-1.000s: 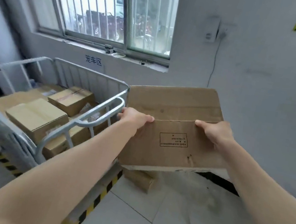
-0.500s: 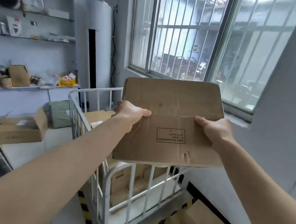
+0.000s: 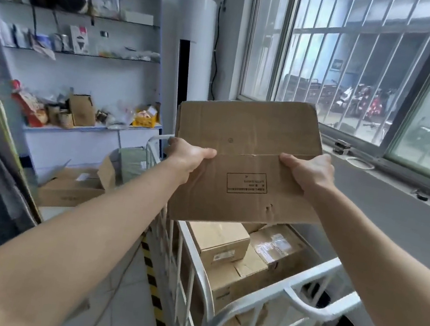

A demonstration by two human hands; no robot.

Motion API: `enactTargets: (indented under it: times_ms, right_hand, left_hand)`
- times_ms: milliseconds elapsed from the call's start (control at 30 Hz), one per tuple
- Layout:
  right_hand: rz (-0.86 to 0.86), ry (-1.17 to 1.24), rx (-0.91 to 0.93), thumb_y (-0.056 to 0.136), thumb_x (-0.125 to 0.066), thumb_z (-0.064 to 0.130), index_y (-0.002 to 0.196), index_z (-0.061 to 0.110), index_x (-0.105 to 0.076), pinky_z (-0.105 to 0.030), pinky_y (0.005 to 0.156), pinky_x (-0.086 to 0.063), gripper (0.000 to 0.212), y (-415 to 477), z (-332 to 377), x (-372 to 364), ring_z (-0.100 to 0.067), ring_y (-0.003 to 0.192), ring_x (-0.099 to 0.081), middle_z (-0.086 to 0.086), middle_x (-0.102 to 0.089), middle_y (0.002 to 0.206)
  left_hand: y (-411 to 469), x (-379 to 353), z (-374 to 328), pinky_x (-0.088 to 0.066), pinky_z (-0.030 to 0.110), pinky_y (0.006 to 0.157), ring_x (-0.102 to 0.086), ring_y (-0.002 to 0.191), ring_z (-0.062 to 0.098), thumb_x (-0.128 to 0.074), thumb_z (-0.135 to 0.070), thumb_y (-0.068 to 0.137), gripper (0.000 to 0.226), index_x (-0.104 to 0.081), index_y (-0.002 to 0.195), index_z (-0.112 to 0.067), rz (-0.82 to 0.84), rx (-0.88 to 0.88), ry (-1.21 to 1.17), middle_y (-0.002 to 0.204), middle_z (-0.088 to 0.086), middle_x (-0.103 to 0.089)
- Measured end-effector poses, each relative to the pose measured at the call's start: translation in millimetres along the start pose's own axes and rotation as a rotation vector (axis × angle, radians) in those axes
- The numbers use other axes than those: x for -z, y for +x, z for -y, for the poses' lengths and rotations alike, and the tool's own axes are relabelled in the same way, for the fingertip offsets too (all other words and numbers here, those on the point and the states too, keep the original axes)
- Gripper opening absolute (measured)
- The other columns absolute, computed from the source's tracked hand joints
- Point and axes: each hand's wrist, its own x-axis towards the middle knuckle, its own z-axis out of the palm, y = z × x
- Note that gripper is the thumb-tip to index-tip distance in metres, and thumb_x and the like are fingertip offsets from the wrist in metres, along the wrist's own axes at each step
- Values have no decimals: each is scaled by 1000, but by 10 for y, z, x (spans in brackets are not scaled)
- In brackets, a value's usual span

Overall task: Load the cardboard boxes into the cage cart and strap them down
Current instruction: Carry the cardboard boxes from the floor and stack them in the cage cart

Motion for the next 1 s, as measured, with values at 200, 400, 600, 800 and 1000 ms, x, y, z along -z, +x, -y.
enactTargets:
  times_ms: [200, 400, 600, 800, 1000]
  right_hand:
    - [62, -30, 12, 45, -72, 69, 125, 13, -45, -48, 98, -45, 101, 653, 229, -736, -33, 113, -56, -10, -56, 125]
    - [88, -41, 8, 57, -74, 63, 127, 11, -42, -49, 100, -42, 92, 1449, 402, -1428, -33, 117, -52, -11, -53, 127]
    - [80, -55, -55, 63, -74, 60, 132, 9, -39, -50, 102, -41, 92, 2024, 393, -2115, -34, 122, -48, -13, -49, 134]
    - [15, -76, -167, 66, -74, 58, 131, 9, -40, -49, 103, -40, 88, 2494, 275, -2799, -35, 123, -47, -13, -49, 135]
    - [-66, -46, -264, 59, -75, 60, 127, 10, -44, -49, 101, -42, 90, 2903, 395, -3559, -35, 118, -52, -12, -54, 130]
  left_hand:
    - [944, -77, 124, -42, 45, 102, -46, 124, 32, -84, -35, 68, 96, -28, 140, -3, -37, 43, -32, 138, 15, -43]
    - [1954, -279, 125, -38, 45, 105, -43, 128, 30, -84, -35, 67, 102, -24, 143, -3, -41, 83, -32, 143, 14, -39]
    - [2904, -466, 258, -44, 48, 100, -48, 122, 31, -86, -33, 64, 99, -28, 138, -2, -17, 94, -18, 138, 15, -42]
    - [3869, -667, 465, -53, 36, 76, -62, 99, 25, -87, -27, 61, 83, -42, 125, -1, 104, 120, -27, 122, 12, -56]
    - [4915, -669, 552, -53, 33, 64, -67, 87, 27, -85, -22, 64, 67, -49, 117, -3, 271, 122, 28, 108, 16, -64]
